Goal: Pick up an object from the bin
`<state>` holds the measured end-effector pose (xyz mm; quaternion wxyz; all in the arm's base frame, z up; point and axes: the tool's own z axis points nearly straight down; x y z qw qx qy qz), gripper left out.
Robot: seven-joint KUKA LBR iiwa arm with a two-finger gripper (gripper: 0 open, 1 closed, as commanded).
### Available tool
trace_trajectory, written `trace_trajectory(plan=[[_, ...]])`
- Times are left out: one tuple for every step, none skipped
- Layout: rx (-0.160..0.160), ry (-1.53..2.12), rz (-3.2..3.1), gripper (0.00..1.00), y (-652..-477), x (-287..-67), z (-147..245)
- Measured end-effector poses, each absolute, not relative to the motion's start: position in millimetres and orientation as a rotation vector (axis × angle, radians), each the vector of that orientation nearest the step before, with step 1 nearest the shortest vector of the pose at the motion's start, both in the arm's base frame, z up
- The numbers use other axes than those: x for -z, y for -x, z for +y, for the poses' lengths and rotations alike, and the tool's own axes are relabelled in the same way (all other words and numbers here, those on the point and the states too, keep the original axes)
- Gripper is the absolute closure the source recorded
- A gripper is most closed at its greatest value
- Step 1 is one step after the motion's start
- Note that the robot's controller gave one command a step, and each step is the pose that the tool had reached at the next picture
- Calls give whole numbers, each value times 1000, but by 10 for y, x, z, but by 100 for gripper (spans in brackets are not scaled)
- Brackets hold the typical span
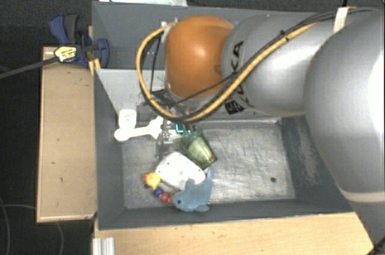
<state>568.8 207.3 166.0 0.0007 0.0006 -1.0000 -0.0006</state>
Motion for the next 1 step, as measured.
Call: trace_trajectory(plan=[[3, 4, -3144, 0, -5702, -1678, 2068]])
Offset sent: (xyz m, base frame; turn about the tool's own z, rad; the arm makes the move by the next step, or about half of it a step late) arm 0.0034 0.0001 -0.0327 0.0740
